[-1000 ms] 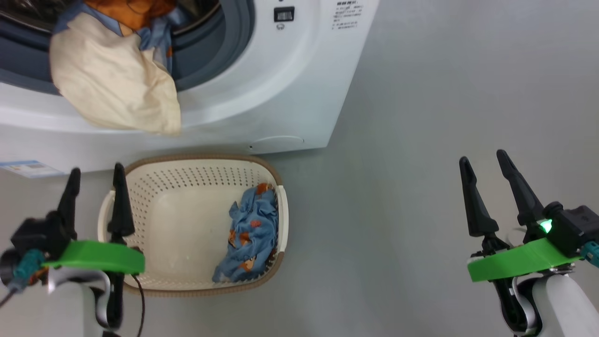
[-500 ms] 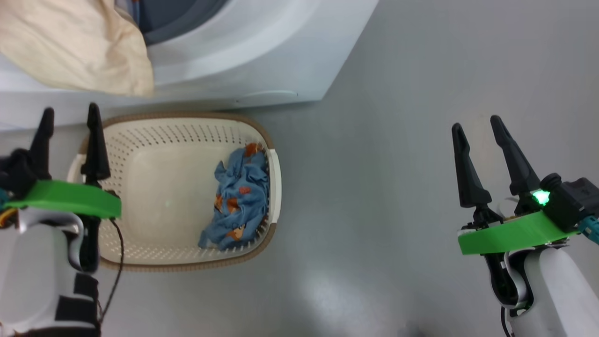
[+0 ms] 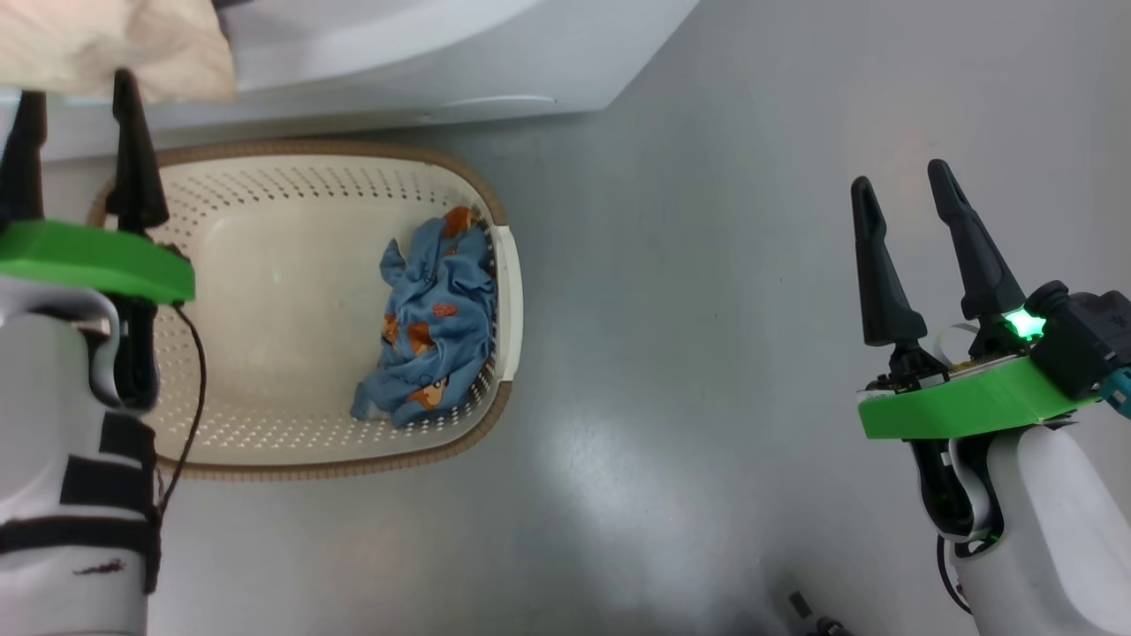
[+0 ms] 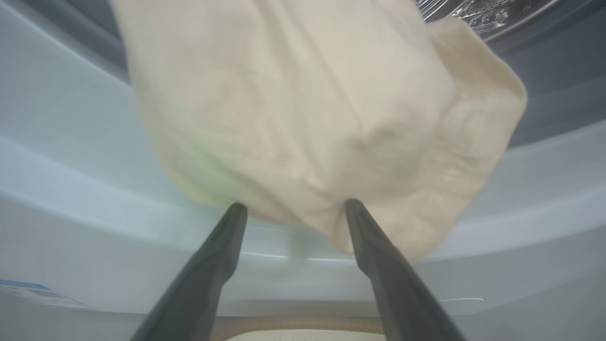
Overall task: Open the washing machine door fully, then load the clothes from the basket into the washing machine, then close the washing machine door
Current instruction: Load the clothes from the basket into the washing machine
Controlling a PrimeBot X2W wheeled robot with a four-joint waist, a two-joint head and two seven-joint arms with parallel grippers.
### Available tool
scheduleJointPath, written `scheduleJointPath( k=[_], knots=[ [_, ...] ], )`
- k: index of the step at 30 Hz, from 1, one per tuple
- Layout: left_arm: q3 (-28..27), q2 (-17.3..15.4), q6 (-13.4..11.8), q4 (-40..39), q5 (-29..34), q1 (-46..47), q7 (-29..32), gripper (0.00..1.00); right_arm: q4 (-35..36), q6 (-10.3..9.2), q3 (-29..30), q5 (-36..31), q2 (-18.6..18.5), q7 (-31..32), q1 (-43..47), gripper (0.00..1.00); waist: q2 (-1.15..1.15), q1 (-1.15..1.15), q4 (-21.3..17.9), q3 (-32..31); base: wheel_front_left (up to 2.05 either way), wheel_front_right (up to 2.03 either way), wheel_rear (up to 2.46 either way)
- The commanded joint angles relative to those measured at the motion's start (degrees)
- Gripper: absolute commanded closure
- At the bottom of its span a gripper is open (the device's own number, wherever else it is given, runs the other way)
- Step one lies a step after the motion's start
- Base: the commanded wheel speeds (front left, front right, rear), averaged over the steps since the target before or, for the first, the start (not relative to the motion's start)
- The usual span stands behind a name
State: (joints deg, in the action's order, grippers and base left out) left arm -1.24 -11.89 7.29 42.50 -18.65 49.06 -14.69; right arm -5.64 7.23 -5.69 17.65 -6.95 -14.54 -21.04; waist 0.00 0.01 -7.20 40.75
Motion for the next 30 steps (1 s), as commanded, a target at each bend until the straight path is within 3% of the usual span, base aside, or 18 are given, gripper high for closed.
scheduleJointPath(
  k=[1, 16, 17, 18, 21, 30],
  knots=[
    [-0.61, -2.85, 0.19, -0.54, -0.39, 0.49, -0.3, 0.0, 1.37, 0.25, -1.57, -0.3, 0.25, -0.46, 0.31, 0.0, 0.0, -0.01, -0.13, 1.1, 0.0, 0.0, 0.0],
    [6.69, -4.88, 0.2, -3.68, -4.75, 4.34, -0.3, 0.0, 1.52, 0.25, -2.01, -0.23, 0.97, -0.46, -1.37, 0.0, 0.0, -0.01, -0.68, 3.15, 0.0, 0.0, 0.0],
    [6.82, -5.03, 0.2, -4.01, -4.91, 4.28, -0.3, 0.17, 1.51, 0.25, -2.0, -0.22, 1.01, -0.46, -1.45, 0.0, 0.0, -0.01, -0.72, 3.13, 0.0, 0.0, 0.0],
    [6.92, -5.18, 0.2, -4.33, -5.02, 4.22, -0.3, 0.52, 1.53, 0.25, -1.99, -0.22, 1.04, -0.46, -1.51, 0.0, 0.0, -0.01, -0.76, 3.12, 0.0, 0.0, 0.0],
    [7.04, -5.5, 0.2, -5.19, -5.26, 4.06, -0.3, 1.0, 1.59, 0.25, -1.91, -0.19, 1.11, -0.46, -1.61, 0.0, 0.0, -0.01, -0.83, 3.04, 0.0, 0.0, 0.0],
    [6.73, -5.36, 0.2, -7.89, -5.49, 2.62, -0.3, 1.0, 1.5, 0.25, -1.62, -0.22, 1.15, -0.46, -1.37, 0.0, 0.0, -0.01, -0.54, 2.3, 0.0, 0.0, 0.0]
  ],
)
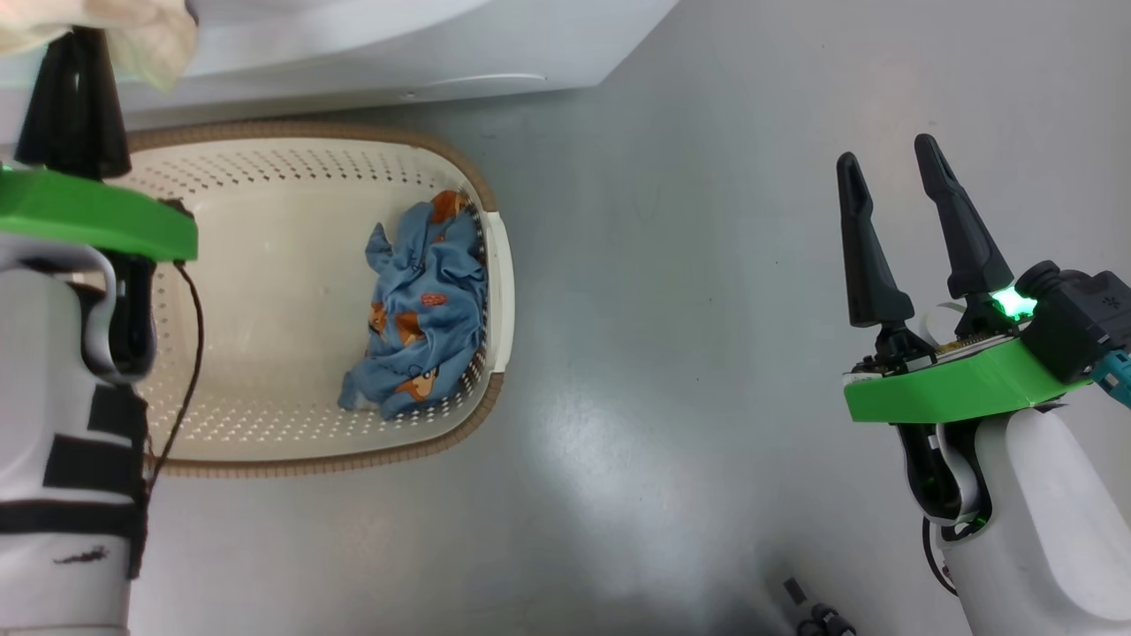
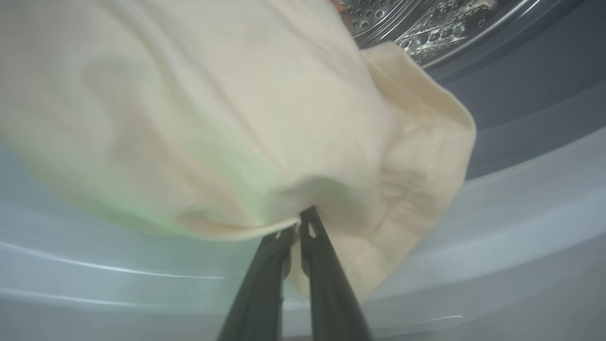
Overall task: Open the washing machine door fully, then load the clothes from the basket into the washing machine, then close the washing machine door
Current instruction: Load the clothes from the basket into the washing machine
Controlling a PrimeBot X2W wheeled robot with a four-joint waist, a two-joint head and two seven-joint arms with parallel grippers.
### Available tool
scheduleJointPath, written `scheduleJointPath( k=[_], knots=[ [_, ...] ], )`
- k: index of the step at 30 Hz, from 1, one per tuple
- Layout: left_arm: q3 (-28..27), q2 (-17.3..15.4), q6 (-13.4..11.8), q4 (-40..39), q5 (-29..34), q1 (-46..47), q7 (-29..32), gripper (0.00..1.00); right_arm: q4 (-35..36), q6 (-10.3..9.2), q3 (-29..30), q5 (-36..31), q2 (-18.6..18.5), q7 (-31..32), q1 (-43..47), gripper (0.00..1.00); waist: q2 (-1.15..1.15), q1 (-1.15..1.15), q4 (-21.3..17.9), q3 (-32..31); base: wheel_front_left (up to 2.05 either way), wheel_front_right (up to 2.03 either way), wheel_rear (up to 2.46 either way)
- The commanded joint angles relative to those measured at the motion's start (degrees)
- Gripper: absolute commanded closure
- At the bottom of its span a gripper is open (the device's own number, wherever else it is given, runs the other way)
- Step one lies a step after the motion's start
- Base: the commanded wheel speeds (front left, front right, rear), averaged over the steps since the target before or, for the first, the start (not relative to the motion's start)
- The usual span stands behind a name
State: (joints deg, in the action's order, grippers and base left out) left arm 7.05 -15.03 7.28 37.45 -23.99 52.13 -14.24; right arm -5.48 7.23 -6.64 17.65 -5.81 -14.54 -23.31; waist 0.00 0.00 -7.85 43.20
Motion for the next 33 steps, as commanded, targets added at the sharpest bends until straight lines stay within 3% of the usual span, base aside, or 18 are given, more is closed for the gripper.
scheduleJointPath(
  k=[1, 15, 25, 33],
  knots=[
    [-1.97, -2.09, 0.21, -3.54, -0.08, -0.83, -0.76, 1.0, 1.3, 0.25, -0.67, -0.24, 0.04, -0.46, 0.91, 0.0, 0.0, 0.0, 0.16, -0.31, 0.0, 0.0, 0.0],
    [-5.2, 0.75, 0.21, -14.89, 5.09, -8.5, -0.76, 1.0, 0.81, 0.25, -1.04, -0.12, 0.29, -0.46, 1.82, 0.0, 0.0, 0.0, 1.26, -3.61, 0.0, 0.0, 0.0],
    [-3.85, -0.92, 0.21, -10.43, 4.75, -3.5, -0.76, 1.0, 0.56, 0.25, -1.73, 0.19, 0.7, -0.46, 2.6, 0.0, 0.0, 0.0, 0.35, -5.31, 0.0, 0.0, 0.0],
    [-4.13, -0.3, 0.21, -11.66, 5.34, -4.44, -0.76, 1.0, 0.2, 0.25, -1.22, 0.3, 0.88, -0.46, 3.65, 0.0, 0.0, 0.0, 0.12, -7.25, 0.0, 0.0, 0.0]
  ],
)
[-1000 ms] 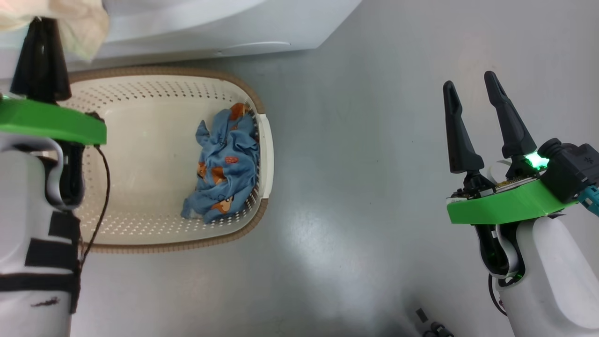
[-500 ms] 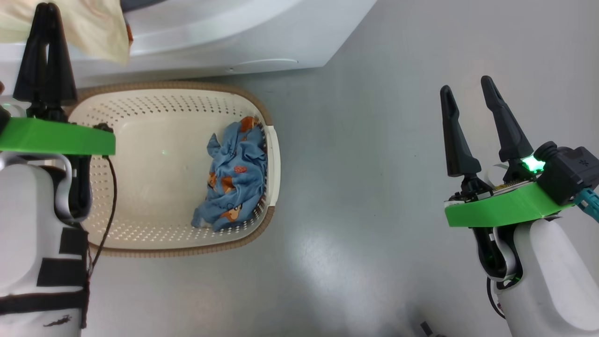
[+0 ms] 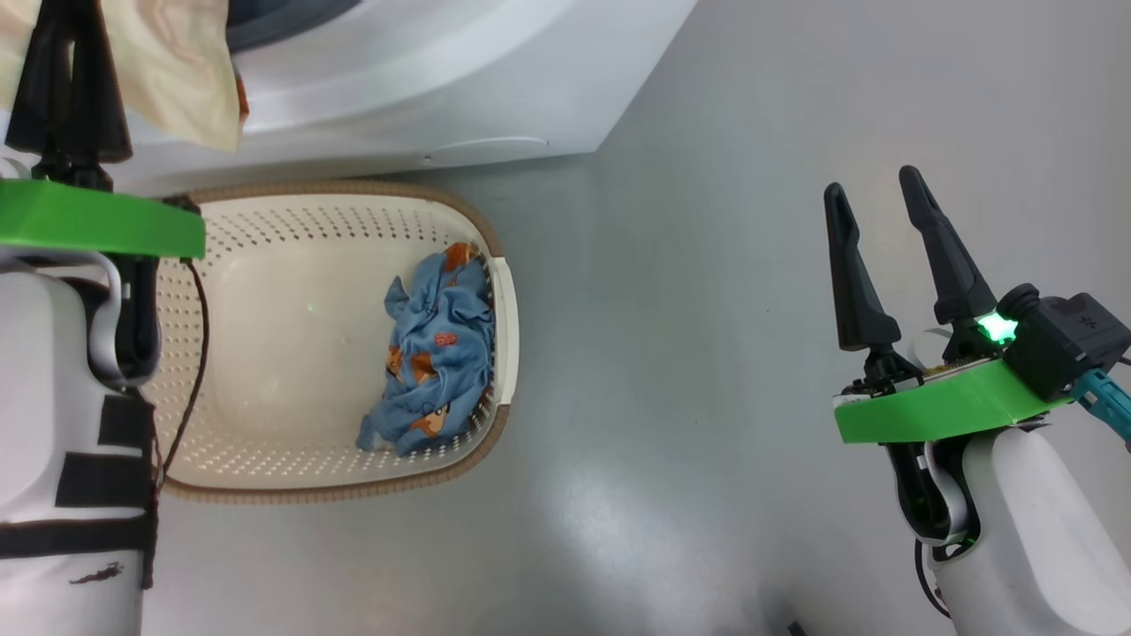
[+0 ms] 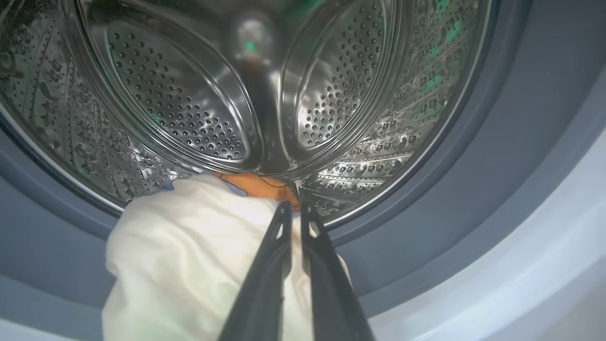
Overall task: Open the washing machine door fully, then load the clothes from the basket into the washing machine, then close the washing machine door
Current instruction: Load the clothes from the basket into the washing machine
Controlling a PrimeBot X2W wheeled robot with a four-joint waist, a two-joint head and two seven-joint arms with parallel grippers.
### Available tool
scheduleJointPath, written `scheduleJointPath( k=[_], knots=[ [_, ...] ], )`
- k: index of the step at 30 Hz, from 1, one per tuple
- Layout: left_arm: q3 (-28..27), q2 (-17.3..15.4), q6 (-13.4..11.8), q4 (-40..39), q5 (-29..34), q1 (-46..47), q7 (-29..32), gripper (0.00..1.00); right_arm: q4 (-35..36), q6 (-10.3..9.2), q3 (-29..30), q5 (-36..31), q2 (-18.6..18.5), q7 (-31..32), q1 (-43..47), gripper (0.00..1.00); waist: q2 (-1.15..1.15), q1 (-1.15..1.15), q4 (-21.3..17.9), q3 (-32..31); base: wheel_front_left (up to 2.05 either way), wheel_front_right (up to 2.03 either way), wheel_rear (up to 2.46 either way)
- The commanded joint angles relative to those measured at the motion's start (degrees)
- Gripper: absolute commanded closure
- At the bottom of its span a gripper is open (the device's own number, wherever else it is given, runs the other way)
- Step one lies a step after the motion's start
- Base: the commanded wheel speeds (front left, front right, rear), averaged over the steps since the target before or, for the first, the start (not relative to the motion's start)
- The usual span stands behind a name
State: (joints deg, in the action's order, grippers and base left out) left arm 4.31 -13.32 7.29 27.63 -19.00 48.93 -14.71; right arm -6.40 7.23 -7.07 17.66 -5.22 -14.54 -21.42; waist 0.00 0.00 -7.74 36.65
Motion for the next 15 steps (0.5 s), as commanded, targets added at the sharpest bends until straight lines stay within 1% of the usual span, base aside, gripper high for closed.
scheduleJointPath(
  k=[1, 2, 3, 4, 5, 6, 7, 15],
  knots=[
    [-1.52, -1.9, 0.2, -2.11, 0.4, -1.74, -0.29, 0.98, 1.09, 0.25, -0.78, 0.27, 0.24, -0.46, 1.83, 0.0, 0.0, 0.0, 0.03, -1.11, 0.0, 0.0, 0.0],
    [-1.63, -1.78, 0.2, -2.39, 0.41, -2.32, -0.29, 0.83, 1.05, 0.25, -0.73, 0.28, 0.16, -0.46, 1.9, 0.0, 0.0, 0.0, 0.08, -1.56, 0.0, 0.0, 0.0],
    [-1.77, -1.64, 0.2, -2.78, 0.46, -2.91, -0.29, 0.65, 1.03, 0.25, -0.67, 0.27, 0.06, -0.46, 1.99, 0.0, 0.0, 0.0, 0.13, -2.06, 0.0, 0.0, 0.0],
    [-1.86, -1.5, 0.2, -3.12, 0.53, -3.6, -0.29, 0.51, 1.01, 0.25, -0.63, 0.26, -0.06, -0.46, 2.11, 0.0, 0.0, 0.0, 0.2, -2.63, 0.0, 0.0, 0.0],
    [-1.92, -1.32, 0.2, -3.42, 0.6, -4.32, -0.29, 0.24, 0.98, 0.25, -0.61, 0.24, -0.2, -0.46, 2.29, 0.0, 0.0, 0.0, 0.29, -3.24, 0.0, 0.0, 0.0],
    [-2.0, -1.12, 0.2, -3.77, 0.65, -5.06, -0.29, 0.03, 0.94, 0.25, -0.58, 0.21, -0.35, -0.46, 2.48, 0.0, 0.0, 0.0, 0.37, -3.87, 0.0, 0.0, 0.0],
    [-2.07, -0.9, 0.2, -4.07, 0.71, -5.82, -0.29, 0.0, 0.9, 0.25, -0.56, 0.18, -0.53, -0.46, 2.72, 0.0, 0.0, 0.0, 0.47, -4.55, 0.0, 0.0, 0.0],
    [-3.06, 0.79, 0.2, -5.75, 0.83, -10.93, -0.29, 0.0, 0.53, 0.25, -0.38, 0.1, -1.95, -0.46, 4.56, 0.0, 0.0, 0.0, 1.12, -9.53, 0.0, 0.0, 0.0]
  ],
)
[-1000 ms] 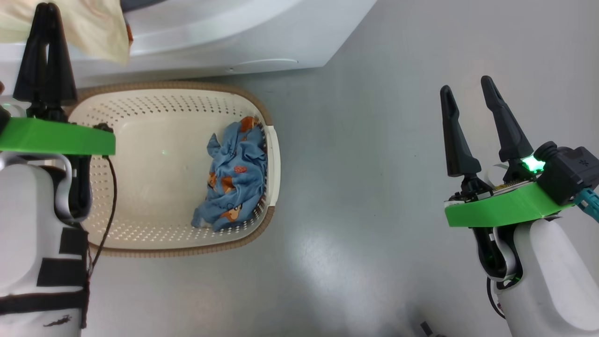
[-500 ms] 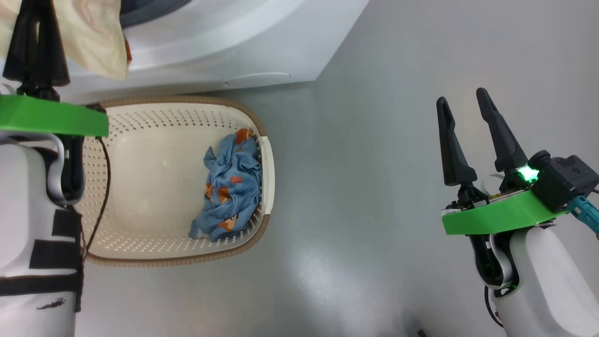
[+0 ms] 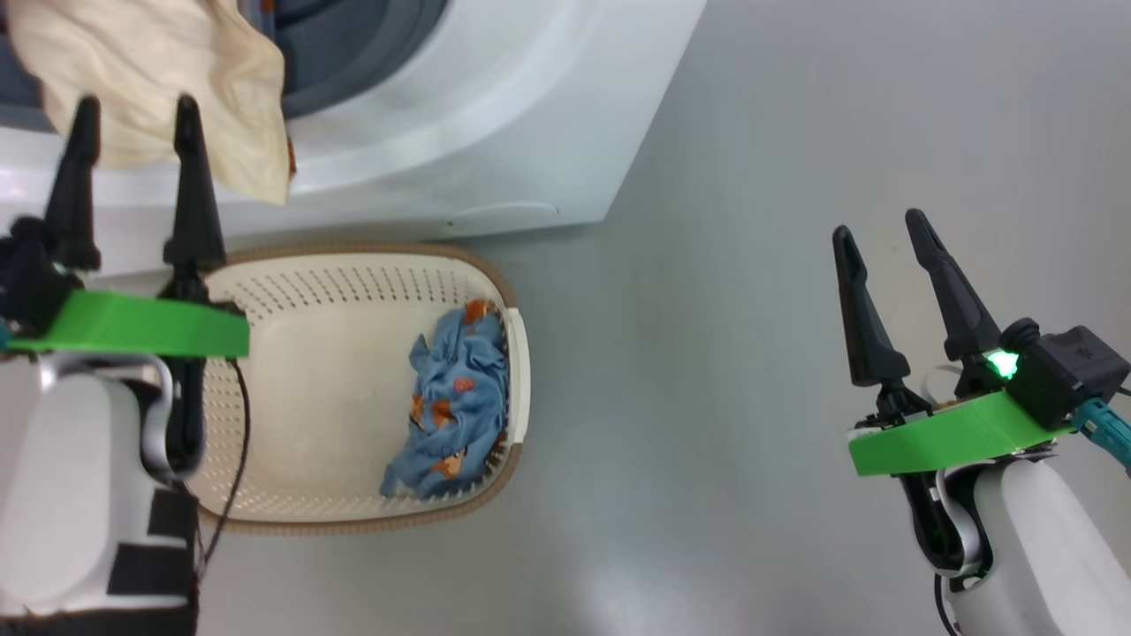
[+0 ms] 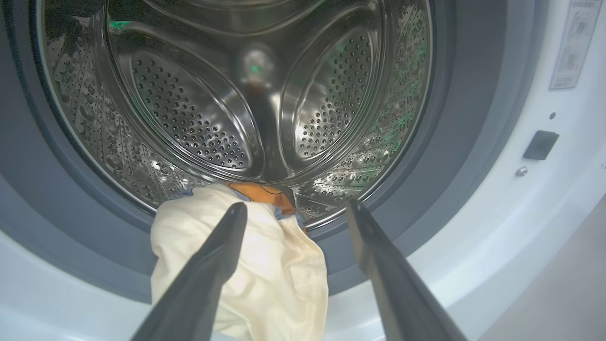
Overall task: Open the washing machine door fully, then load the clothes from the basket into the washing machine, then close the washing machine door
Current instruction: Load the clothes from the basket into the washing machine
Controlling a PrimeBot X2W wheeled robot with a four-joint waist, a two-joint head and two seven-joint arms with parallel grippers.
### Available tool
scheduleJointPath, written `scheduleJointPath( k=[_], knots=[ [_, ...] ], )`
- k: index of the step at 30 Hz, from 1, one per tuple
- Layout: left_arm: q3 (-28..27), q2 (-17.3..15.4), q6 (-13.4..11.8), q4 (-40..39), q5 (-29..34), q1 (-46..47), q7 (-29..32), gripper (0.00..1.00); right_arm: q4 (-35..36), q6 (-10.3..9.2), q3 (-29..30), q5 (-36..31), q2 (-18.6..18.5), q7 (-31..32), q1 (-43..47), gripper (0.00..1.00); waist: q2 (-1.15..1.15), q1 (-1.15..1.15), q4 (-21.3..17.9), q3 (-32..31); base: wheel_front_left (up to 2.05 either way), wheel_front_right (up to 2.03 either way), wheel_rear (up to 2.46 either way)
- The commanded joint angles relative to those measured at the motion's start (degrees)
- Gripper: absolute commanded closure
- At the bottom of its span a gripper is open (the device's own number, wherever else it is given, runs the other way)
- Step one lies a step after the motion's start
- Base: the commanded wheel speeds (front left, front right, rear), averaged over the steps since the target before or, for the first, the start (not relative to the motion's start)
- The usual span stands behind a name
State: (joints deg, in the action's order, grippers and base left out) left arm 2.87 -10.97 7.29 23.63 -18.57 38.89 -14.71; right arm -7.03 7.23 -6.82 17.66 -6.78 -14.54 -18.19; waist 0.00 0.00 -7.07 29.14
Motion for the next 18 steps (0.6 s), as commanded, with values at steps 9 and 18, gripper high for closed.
scheduleJointPath(
  k=[9, 18],
  knots=[
    [-3.34, 0.33, 0.2, -3.76, 0.64, -8.33, -0.29, 0.0, 0.62, 0.25, -0.54, 0.16, -2.2, -0.46, 4.62, 0.0, 0.0, 0.0, 1.29, -8.42, 0.0, 0.0, 0.0],
    [-5.17, 2.03, 0.2, -6.1, 1.15, -17.12, -0.29, 0.0, 0.0, 0.25, -0.72, 0.41, -3.73, -0.46, 8.83, 0.0, 0.0, 0.0, 1.94, -14.47, 0.0, 0.0, 0.0]
  ],
)
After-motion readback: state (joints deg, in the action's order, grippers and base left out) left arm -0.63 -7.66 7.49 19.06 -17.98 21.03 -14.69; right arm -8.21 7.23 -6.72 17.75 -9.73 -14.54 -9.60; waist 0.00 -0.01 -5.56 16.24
